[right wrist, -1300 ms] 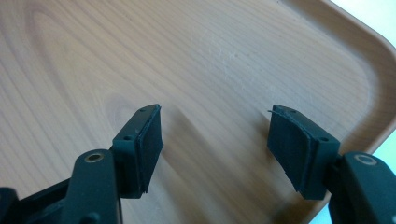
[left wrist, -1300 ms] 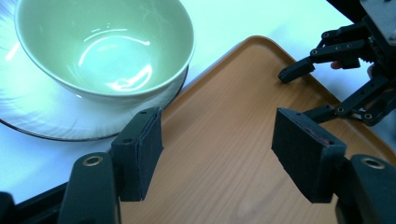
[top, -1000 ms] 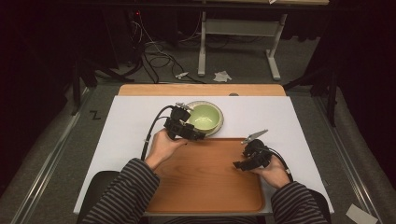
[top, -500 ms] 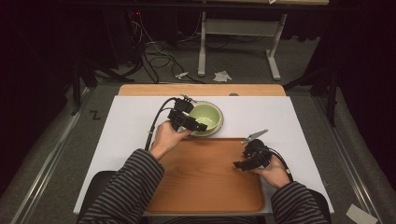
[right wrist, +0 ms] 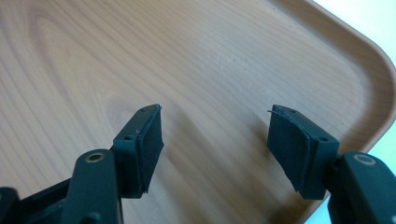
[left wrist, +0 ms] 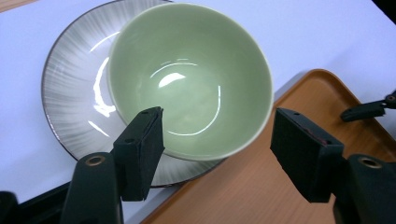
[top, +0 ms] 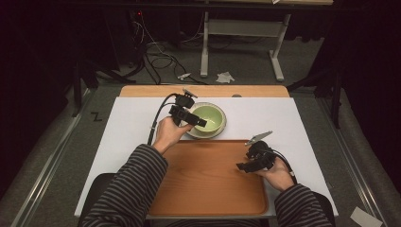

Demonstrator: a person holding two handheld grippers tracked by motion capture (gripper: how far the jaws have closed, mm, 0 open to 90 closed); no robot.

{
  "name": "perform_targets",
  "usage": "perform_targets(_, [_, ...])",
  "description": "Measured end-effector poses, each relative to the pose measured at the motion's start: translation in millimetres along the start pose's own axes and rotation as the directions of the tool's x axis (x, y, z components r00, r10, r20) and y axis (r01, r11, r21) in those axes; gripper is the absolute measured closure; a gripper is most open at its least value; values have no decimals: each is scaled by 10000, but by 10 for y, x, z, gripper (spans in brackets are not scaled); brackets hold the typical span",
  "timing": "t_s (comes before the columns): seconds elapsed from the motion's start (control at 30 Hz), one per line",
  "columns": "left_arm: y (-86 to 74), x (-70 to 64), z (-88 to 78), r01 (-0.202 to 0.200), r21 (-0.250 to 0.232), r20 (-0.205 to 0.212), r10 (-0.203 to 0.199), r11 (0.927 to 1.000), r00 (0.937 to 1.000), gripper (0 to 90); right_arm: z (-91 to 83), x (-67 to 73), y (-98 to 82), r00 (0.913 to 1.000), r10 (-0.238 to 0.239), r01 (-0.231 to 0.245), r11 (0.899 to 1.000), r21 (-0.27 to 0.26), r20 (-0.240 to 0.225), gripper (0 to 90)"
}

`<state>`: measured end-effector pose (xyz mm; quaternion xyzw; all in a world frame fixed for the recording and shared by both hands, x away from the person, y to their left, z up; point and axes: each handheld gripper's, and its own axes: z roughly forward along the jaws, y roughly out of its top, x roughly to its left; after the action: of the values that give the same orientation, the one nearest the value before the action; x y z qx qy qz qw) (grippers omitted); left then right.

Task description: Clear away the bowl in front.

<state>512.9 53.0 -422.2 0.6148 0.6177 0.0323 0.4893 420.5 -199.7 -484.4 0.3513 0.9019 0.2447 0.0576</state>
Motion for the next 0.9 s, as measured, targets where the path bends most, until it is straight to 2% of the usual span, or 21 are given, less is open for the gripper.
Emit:
perform_targets(0.17, [38, 38, 52, 136, -16, -198, -136, 9999, 9997, 354, -2, 1, 0, 10000, 8, -8, 10000, -72, 7, 372])
perform_targets(0.37, [66, 166, 135, 238, 92, -769, -230, 9997, 9968, 366, -9, -4, 0, 10000, -64, 64, 9999, -107, 8, 373])
perform_targets(0.47, [79, 202, 158, 335, 59, -915, -329, 9994, 9953, 375, -7, -2, 0, 10000, -94, 94, 9999, -105, -4, 373])
perform_targets(0.7, [64, 276, 233, 223, 225, -1347, -191, 9995, 9907, 389, -6, 4, 2, 10000, -97, 97, 9999, -99, 19, 374])
perform_targets(0.9, [64, 352, 352, 608, 295, -1649, -551, 9977, 9848, 437, -5, 12, 4, 10000, -30, 30, 10000, -52, -8, 374])
